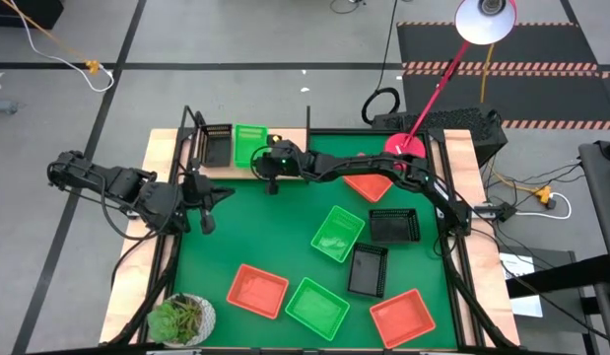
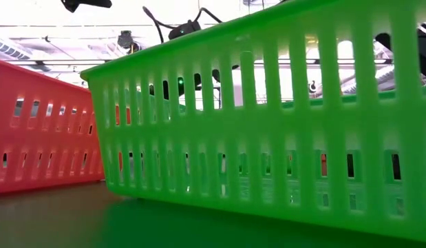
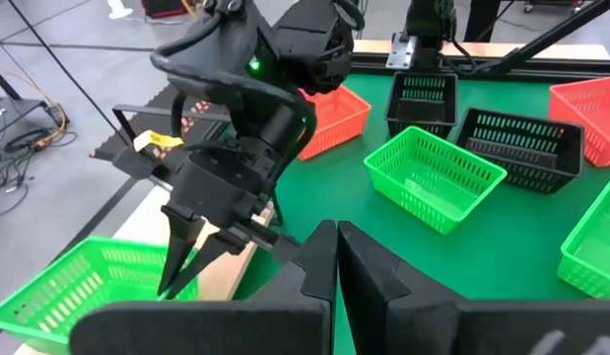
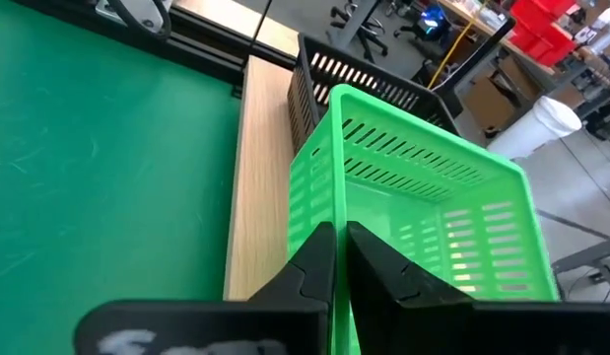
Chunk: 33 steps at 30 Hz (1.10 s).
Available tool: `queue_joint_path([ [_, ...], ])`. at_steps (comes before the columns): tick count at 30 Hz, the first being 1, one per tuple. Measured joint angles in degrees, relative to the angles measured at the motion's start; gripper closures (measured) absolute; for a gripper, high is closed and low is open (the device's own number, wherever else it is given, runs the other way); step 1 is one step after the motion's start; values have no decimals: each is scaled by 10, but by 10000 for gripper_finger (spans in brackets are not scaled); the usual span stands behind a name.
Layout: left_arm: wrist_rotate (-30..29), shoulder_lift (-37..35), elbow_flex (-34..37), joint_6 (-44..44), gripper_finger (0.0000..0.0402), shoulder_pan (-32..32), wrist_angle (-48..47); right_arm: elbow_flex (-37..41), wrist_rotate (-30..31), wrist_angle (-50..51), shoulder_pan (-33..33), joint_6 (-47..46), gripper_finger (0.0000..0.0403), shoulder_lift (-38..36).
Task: Stack baskets on shelf by color
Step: Put the green bin on the shelf
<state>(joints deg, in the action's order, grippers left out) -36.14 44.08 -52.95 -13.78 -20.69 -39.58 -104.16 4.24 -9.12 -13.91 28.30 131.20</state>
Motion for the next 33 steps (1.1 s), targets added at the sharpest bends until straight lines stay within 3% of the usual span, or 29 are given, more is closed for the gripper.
queue_joint_path([
  [16, 0, 1, 0, 1, 385, 0, 1, 0, 1, 17, 0, -6, 391, 0],
  [33, 0, 1, 0, 1, 385, 0, 0, 0, 6, 16, 0, -21, 360, 0],
])
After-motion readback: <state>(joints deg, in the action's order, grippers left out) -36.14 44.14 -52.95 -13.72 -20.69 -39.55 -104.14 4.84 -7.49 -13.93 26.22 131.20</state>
